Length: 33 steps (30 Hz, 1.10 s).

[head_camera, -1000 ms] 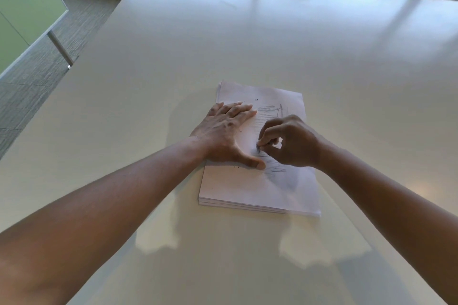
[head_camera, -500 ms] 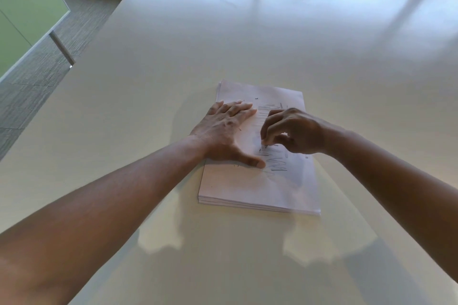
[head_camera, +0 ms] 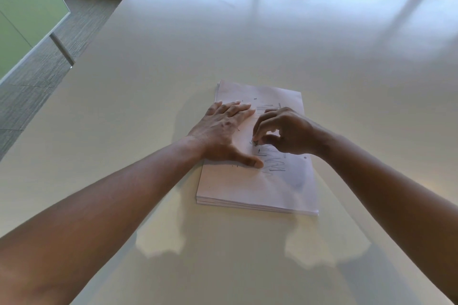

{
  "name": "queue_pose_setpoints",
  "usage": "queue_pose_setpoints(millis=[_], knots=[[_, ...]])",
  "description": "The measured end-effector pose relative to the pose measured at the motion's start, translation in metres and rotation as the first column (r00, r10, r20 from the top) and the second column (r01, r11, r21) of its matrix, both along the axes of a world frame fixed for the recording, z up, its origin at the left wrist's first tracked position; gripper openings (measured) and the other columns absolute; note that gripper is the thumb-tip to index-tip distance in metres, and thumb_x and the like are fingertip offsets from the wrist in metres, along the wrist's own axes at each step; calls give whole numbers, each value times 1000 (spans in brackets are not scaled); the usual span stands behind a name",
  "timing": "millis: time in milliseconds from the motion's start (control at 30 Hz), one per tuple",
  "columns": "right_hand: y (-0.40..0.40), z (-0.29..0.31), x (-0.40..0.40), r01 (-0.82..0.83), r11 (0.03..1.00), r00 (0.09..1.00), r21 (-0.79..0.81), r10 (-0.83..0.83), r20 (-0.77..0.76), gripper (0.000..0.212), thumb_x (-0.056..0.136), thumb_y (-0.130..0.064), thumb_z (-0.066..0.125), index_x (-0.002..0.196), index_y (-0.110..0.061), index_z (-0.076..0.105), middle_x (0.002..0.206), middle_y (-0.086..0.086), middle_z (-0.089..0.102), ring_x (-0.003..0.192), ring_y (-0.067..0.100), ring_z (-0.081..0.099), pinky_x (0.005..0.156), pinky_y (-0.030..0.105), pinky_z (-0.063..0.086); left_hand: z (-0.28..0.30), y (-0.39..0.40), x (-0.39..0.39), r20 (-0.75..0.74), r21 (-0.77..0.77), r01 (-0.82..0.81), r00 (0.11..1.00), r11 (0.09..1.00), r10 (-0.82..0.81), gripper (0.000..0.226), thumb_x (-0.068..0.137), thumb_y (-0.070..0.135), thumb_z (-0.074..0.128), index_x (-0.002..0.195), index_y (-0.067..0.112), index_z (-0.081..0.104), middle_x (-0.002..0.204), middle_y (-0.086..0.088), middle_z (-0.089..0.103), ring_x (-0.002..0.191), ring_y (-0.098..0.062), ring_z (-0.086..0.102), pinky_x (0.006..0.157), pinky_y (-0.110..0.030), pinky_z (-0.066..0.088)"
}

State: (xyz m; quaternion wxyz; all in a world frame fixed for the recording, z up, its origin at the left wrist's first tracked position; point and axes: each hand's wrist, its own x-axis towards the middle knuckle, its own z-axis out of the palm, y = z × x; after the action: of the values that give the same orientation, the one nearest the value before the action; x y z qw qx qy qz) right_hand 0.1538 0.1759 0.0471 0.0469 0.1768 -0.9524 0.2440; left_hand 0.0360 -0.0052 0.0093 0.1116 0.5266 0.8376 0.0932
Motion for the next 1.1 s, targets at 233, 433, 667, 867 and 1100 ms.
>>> queue_pose_setpoints(millis=[233, 433, 667, 867, 1100], knots=[[2, -6, 1, 169, 984, 986, 50, -168, -22, 13, 80, -3, 76, 82, -16, 77, 81, -5, 70, 73, 13, 58, 71, 32, 53, -1, 0, -1, 0, 13, 4, 1000, 1000, -4, 143, 49, 109, 42, 165, 29, 12, 172, 10, 8, 157, -6, -5, 128, -41, -7], [-5, -4, 4, 215, 973, 977, 88, -213, -30, 13, 81, -6, 74, 79, -18, 76, 80, -6, 67, 75, 8, 49, 69, 38, 54, -2, -2, 0, 29, 33, 10, 1000, 999, -11, 142, 51, 108, 43, 165, 29, 13, 173, 10, 6, 157, -4, -7, 128, -42, -6], [-9, -7, 9, 265, 957, 964, 118, -260, -56, 13, 81, -7, 72, 78, -20, 75, 86, -5, 69, 86, 19, 61, 65, 39, 54, 2, 0, 9, 102, 90, 10, 995, 996, -20, 136, 58, 98, 59, 165, 27, 14, 171, 7, 17, 157, -1, -2, 129, -41, -8], [-14, -5, 13, 289, 949, 955, 123, -276, -111, 13, 81, -5, 73, 78, -17, 75, 87, -3, 70, 85, 21, 62, 64, 25, 40, 3, -2, 33, 103, 89, -6, 995, 996, -3, 141, 53, 99, 56, 165, 27, 8, 172, 7, 13, 157, -4, -4, 129, -39, -7], [-13, -12, 13, 275, 961, 952, 31, -268, -145, 9, 81, -6, 74, 77, -14, 73, 79, -2, 67, 73, 20, 60, 62, 37, 53, -4, -5, 34, 31, 52, 48, 998, 997, -49, 147, 50, 108, 43, 165, 27, 3, 173, 10, 3, 156, -2, -11, 128, -42, -5]])
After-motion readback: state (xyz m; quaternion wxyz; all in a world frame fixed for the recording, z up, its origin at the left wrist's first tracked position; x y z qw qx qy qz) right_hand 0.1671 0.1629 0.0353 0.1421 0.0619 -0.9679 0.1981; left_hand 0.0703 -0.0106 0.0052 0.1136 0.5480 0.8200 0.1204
